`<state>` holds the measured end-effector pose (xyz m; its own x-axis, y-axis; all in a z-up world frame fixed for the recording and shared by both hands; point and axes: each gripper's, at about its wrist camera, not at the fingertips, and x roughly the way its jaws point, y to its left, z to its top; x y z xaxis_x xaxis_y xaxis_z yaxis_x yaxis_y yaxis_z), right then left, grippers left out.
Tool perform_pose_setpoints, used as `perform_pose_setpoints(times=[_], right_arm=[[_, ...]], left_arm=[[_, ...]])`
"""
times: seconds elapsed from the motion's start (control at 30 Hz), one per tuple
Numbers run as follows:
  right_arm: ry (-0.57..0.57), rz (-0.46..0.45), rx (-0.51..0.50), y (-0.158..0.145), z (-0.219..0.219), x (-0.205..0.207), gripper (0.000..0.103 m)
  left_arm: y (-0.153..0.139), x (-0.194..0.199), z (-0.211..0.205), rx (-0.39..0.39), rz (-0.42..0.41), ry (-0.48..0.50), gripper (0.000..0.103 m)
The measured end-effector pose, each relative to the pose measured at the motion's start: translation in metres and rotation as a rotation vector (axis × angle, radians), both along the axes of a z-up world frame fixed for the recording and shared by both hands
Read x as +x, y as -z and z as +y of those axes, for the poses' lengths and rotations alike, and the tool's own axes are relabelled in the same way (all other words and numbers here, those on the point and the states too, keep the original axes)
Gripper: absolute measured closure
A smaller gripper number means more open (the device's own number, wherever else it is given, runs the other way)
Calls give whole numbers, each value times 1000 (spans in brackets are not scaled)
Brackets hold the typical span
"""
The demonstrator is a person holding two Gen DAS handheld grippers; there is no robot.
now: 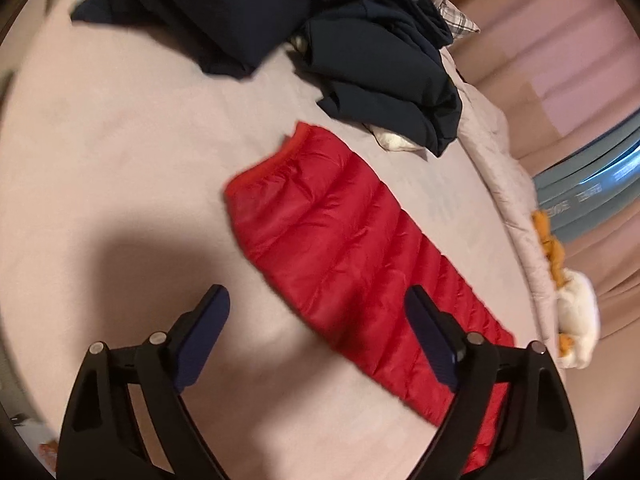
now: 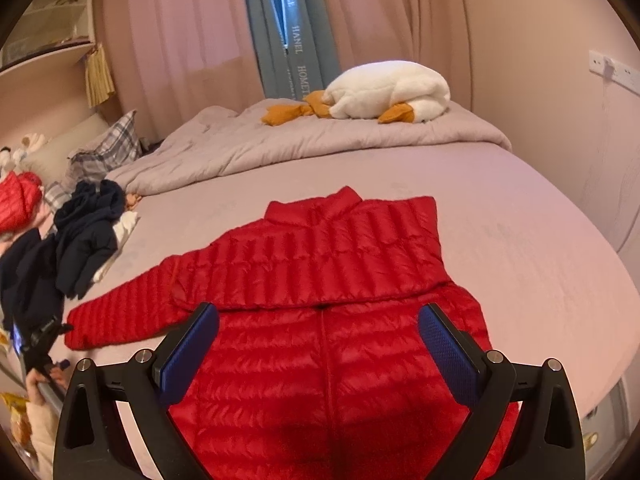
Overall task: Fold large clothes
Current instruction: 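Move the left gripper to the other sleeve cuff and close on it, then lift the sleeve with the left gripper and carry it toward the jacket body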
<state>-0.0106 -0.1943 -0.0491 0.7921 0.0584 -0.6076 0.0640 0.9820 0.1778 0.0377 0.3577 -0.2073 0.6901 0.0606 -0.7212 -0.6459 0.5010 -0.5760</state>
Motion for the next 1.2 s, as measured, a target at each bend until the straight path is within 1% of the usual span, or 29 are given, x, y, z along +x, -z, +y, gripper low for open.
perform_pose_setpoints(times=[0.03,0.07,0.13,0.17,0.2,0.27,0.3,0.33,0.4,0.43,0.47,0.5,0.53,0.6,0.67,0.7,0.87,0.97,1.03,1.13,1.2], right_arm=[[8,3,-4,0,-2,-1,3],[13,3,-7,-1,-2,-2,3],[19,4,-7,-2,-2,-4,3],[18,2,-6,-3,-1,-5,3],[16,0,-8,-3,-1,-6,3],[20,-6,-14,-3,0,-7,3],[21,-6,-15,-3,1,-7,3],[23,-3,-14,-2,1,-7,3],[18,6,-1,1,0,-5,3],[10,15,11,3,-1,-4,3],[4,26,23,5,-1,-2,3],[2,34,27,7,-1,0,3],[1,45,21,8,-1,2,3],[1,52,7,10,0,3,3],[4,55,3,12,-1,3,3],[5,56,7,13,-2,3,4],[13,61,11,15,-11,1,4],[27,57,18,15,-18,0,4],[29,53,30,15,-24,-2,4],[38,45,36,15,-32,-4,4],[42,41,44,15,-36,-6,4]], left_arm=[[6,3,3,-27,2,7,19],[10,5,6,-39,1,2,19],[8,4,10,-20,-45,-21,20],[9,4,11,-28,-51,-31,21],[11,3,14,-40,-55,-50,24],[10,1,18,-36,-73,-80,37],[12,1,20,-30,-74,-93,52],[15,2,22,-25,-67,-99,63],[18,1,22,-6,-71,-109,73],[18,-1,22,-3,-81,-115,80],[18,-2,22,-9,-82,-123,83],[17,-2,21,-17,-85,-131,89],[14,-2,20,-15,-76,-138,91],[3,0,15,17,-50,-149,93],[-13,1,9,44,-76,-150,94],[-24,2,5,57,-99,-149,94],[-84,4,-24,139,-223,-62,95],[-121,3,-48,184,-309,-19,95],[-146,1,-66,228,-370,2,95],[-177,0,-91,280,-427,39,96],[-192,3,-104,292,-452,75,96]])
